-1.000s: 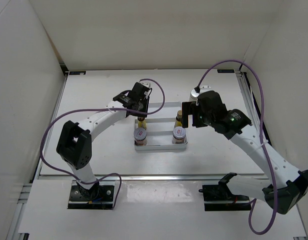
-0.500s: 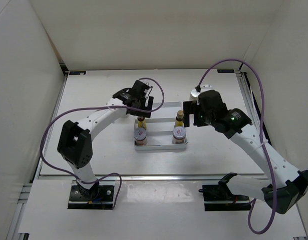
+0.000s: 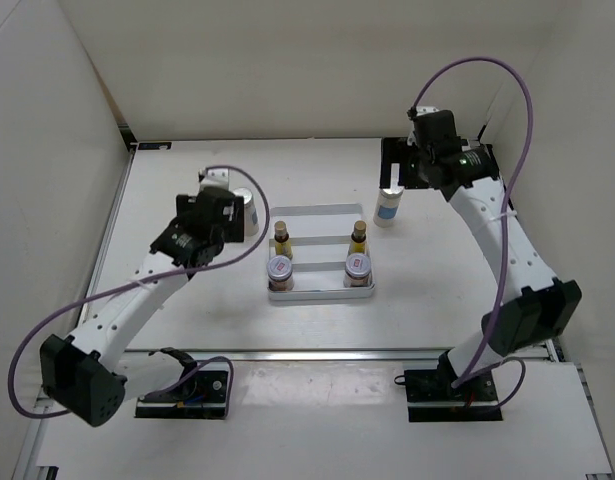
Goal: Organize the condiment bottles
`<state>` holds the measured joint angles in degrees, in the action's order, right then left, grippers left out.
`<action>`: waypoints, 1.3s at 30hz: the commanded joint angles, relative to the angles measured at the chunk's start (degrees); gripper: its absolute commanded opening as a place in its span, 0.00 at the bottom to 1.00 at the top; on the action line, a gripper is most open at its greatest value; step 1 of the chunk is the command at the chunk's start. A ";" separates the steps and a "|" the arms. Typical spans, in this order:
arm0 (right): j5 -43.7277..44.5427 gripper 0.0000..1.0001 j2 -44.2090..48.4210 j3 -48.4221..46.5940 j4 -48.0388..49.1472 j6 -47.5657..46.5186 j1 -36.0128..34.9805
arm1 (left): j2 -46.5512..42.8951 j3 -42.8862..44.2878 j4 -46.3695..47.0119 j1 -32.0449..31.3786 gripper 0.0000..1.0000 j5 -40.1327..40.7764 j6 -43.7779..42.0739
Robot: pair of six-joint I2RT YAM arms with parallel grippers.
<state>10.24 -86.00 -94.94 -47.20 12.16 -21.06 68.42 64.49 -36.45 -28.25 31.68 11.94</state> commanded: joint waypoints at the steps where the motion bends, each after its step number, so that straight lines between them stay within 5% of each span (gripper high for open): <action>1: -2.07 1.00 -4.60 -5.42 -0.35 -2.23 0.49 | -6.88 -9.01 6.28 -0.40 1.00 6.19 1.41; 10: -0.84 1.00 -16.30 -9.04 1.41 -2.76 2.16 | -12.09 -13.95 9.99 -2.51 1.00 19.63 -0.78; 25: -4.43 1.00 -28.34 -9.65 3.17 -1.09 6.21 | -9.36 -12.72 10.61 -2.51 1.00 17.10 -0.78; 29: -6.37 0.71 -28.88 -9.65 3.78 -0.57 6.21 | -9.36 -12.72 10.61 -2.51 1.00 16.57 -0.78; 32: -6.37 0.58 -28.35 -9.65 3.78 -0.56 6.21 | -9.36 -12.72 10.61 -2.51 1.00 16.57 -0.78; 33: -5.59 0.45 -27.39 -9.65 3.78 -0.56 6.21 | -9.36 -12.72 10.61 -2.51 1.00 16.57 -0.78; 38: -0.32 0.23 -19.92 -8.16 4.57 -2.05 5.51 | -9.36 -12.72 10.61 -2.51 1.00 16.04 -0.78; 39: 0.56 0.10 -17.65 -8.86 5.10 -2.66 4.28 | -9.36 -12.72 10.61 -2.51 1.00 16.04 -0.78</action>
<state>7.35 -113.40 -101.60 -45.08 11.09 -15.38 59.53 50.00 -26.79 -30.55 48.45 11.38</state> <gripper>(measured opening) 0.655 0.998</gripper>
